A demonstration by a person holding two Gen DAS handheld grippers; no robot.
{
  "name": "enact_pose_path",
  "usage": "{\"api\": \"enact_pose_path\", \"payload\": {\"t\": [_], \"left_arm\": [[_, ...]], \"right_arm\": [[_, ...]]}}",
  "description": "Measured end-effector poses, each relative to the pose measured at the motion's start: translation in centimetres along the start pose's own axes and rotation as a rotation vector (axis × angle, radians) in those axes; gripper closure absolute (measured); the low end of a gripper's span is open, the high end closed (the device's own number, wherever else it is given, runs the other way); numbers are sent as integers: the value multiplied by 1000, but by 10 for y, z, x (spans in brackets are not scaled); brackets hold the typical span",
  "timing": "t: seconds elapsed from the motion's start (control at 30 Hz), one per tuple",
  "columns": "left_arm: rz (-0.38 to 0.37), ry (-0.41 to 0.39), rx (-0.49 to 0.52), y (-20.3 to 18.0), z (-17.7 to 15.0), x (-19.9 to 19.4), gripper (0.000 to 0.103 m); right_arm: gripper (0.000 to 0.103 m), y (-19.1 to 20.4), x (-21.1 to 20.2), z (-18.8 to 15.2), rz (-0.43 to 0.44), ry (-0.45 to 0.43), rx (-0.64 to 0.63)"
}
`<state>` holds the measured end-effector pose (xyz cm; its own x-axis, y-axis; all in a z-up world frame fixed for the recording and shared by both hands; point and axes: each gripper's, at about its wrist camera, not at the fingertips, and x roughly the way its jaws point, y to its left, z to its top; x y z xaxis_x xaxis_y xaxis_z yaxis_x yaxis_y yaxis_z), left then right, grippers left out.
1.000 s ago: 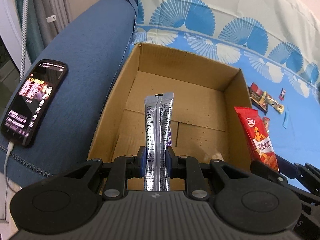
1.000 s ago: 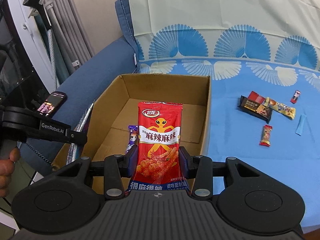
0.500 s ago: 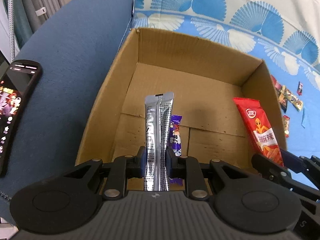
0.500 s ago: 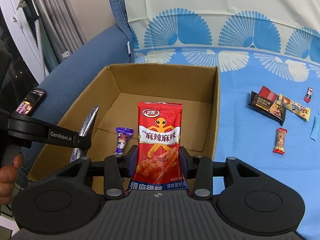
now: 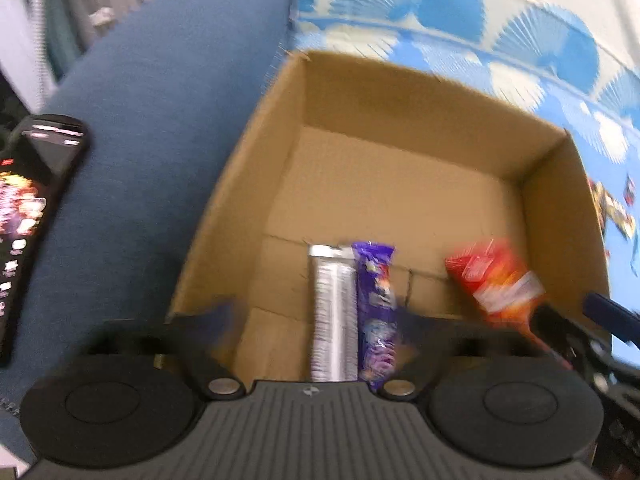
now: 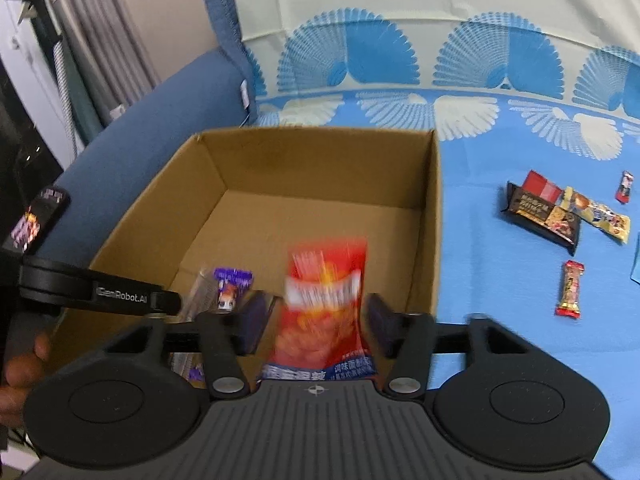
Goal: Organize snacks
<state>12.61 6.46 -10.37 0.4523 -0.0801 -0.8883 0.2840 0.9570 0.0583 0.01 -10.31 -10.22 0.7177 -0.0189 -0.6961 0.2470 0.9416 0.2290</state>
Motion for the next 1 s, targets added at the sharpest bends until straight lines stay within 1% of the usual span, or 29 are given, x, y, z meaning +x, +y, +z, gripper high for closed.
{"api": "enact_pose_path", "payload": {"t": [0.03, 0.1, 0.2, 0.37, 0.5, 0.63, 0.8, 1.0], "left_arm": [[-9, -12, -18, 3, -1, -5, 0], [-11, 3, -22, 4, -3, -10, 0], [5, 32, 7, 4, -12, -18, 0], [15, 47, 37, 6, -43, -45, 0], [16, 45, 38, 13, -70, -72, 0], [36, 23, 43, 19, -96, -96, 0], [30, -7, 25, 26, -126, -127, 0], [19, -61, 30, 24, -149, -157, 0]], "right_arm": [[23, 0, -3, 1, -7, -11, 4], [19, 1, -12, 0, -12, -25, -2], [11, 5, -26, -6, -13, -7, -11], [9, 13, -60, -27, 6, 38, 13], [8, 23, -90, -43, 18, 41, 26], [7, 34, -123, -58, 27, 10, 7], [6, 45, -160, -77, 28, -39, -33], [5, 47, -197, -88, 18, -115, -44]]}}
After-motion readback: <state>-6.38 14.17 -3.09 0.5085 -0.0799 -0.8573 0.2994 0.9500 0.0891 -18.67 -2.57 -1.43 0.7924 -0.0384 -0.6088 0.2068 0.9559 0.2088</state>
